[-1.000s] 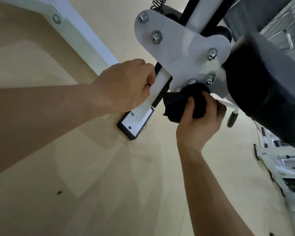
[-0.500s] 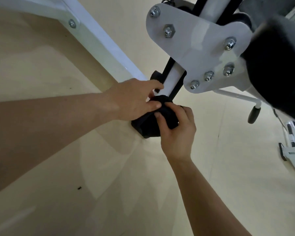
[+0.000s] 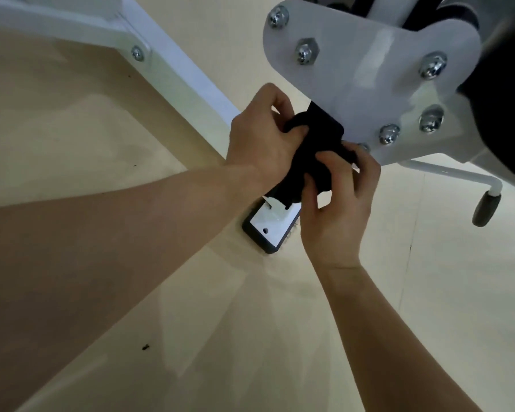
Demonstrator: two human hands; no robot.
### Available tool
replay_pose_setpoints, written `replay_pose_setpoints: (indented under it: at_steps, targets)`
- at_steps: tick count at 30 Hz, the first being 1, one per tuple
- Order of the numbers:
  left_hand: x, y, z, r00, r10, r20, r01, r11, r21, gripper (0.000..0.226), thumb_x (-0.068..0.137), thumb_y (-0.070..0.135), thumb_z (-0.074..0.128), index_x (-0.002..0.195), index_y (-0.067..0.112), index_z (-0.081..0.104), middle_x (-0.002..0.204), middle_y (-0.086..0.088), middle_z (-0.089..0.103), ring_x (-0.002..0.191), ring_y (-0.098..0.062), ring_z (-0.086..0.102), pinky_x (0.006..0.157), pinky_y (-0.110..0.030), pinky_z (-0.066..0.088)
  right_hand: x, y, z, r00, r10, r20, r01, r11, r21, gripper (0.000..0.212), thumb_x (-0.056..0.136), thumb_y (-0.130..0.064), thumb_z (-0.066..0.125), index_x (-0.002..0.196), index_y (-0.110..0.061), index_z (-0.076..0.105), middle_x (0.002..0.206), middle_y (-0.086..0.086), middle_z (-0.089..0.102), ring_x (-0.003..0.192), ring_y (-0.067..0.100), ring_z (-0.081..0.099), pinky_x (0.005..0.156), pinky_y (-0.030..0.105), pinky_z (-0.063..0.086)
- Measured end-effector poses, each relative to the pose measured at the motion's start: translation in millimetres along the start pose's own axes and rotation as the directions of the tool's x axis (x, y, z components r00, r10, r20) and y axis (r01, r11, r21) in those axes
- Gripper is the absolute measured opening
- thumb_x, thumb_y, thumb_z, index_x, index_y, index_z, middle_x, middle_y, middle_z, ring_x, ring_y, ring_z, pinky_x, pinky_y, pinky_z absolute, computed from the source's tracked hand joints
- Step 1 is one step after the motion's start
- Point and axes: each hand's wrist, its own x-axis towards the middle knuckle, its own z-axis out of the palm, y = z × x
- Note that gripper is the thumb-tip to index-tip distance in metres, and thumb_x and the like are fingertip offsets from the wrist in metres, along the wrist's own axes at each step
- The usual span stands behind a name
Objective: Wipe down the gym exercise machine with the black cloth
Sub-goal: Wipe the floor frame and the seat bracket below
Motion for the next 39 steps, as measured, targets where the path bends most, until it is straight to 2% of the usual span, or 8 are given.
replay_pose_setpoints:
  at_steps: [4,9,13,23,27,32,36,39]
  targets:
    - [2,1,7,0.995,-0.088,-0.052,0.084,0.993,-0.078,0.015,0.083,0.023,0.077,0.081,0.024,0.062,0.07,0.012,0.064,0.061,0.009,0.06,0.057,-0.003,0.04,-14,7,1,0.998,-0.028,0.049,0.032,0.997,-0.068,0.034,0.092,-0.002,0.064,0.126,-0.002,0.066,0.135,0.025,0.05,0.13,0.015,0.046,0.105,0.018,0.043]
    - [-5,-4,9,0.998,-0.014,0.065,0.024,0.987,-0.158,0.01,0.089,0.019,0.069,0.09,0.025,0.077,0.085,0.012,0.075,0.085,-0.007,0.072,0.087,-0.031,0.058,-34,16,8,0.982,0.06,0.179,-0.009,0.962,-0.272,0.059,0.093,-0.021,0.062,0.149,-0.014,0.044,0.143,0.022,0.044,0.12,0.035,0.054,0.082,0.044,0.056]
    - [-14,-2,9,0.988,0.123,0.089,-0.123,0.992,-0.004,0.028,0.095,0.014,0.057,0.112,0.026,0.075,0.106,0.014,0.074,0.094,0.003,0.065,0.092,-0.013,0.048,-27,7,19,0.977,0.092,0.193,-0.035,0.96,-0.279,0.072,0.091,-0.023,0.064,0.154,-0.014,0.031,0.157,0.014,0.034,0.127,0.029,0.047,0.083,0.04,0.055]
    - [5,-26,6,0.891,0.383,0.242,-0.426,0.891,0.157,0.04,0.093,0.013,0.052,0.129,0.021,0.067,0.12,0.007,0.063,0.109,-0.009,0.061,0.096,-0.03,0.052,-20,20,25,0.959,0.086,0.271,0.043,0.899,-0.436,0.075,0.085,-0.02,0.057,0.156,-0.02,0.033,0.163,0.003,0.03,0.087,0.029,0.055,0.052,0.032,0.047]
    - [8,-40,5,0.855,0.416,0.31,-0.497,0.829,0.257,0.04,0.093,0.013,0.052,0.13,0.02,0.066,0.121,0.005,0.063,0.108,-0.015,0.062,0.094,-0.033,0.051,-29,32,25,0.938,0.092,0.334,0.074,0.888,-0.453,0.08,0.081,-0.019,0.058,0.156,-0.021,0.031,0.164,0.001,0.026,0.077,0.028,0.052,0.05,0.031,0.044]
    - [1,-63,5,0.799,0.287,0.528,-0.519,0.772,0.367,0.047,0.094,0.01,0.056,0.14,0.02,0.057,0.136,0.004,0.055,0.118,-0.018,0.057,0.102,-0.038,0.046,-57,41,22,0.865,0.149,0.479,0.099,0.885,-0.455,0.088,0.077,-0.021,0.061,0.157,-0.025,0.023,0.164,-0.005,0.024,0.085,0.029,0.054,0.052,0.032,0.047]
    - [-9,-51,7,0.838,0.398,0.374,-0.521,0.789,0.326,0.057,0.091,0.01,0.047,0.147,0.019,0.047,0.142,0.007,0.049,0.115,-0.011,0.056,0.096,-0.034,0.05,-35,32,19,0.917,0.114,0.382,0.083,0.883,-0.462,0.083,0.08,-0.026,0.062,0.157,-0.02,0.03,0.162,-0.001,0.031,0.115,0.032,0.053,0.065,0.04,0.055]
    - [-8,-36,4,0.835,0.453,0.312,-0.538,0.789,0.295,0.059,0.09,0.018,0.033,0.147,0.018,0.048,0.14,0.007,0.051,0.106,-0.009,0.057,0.09,-0.024,0.048,-18,27,19,0.944,0.075,0.321,0.089,0.88,-0.467,0.08,0.081,-0.025,0.063,0.155,-0.018,0.034,0.161,0.002,0.035,0.109,0.032,0.056,0.064,0.04,0.054]
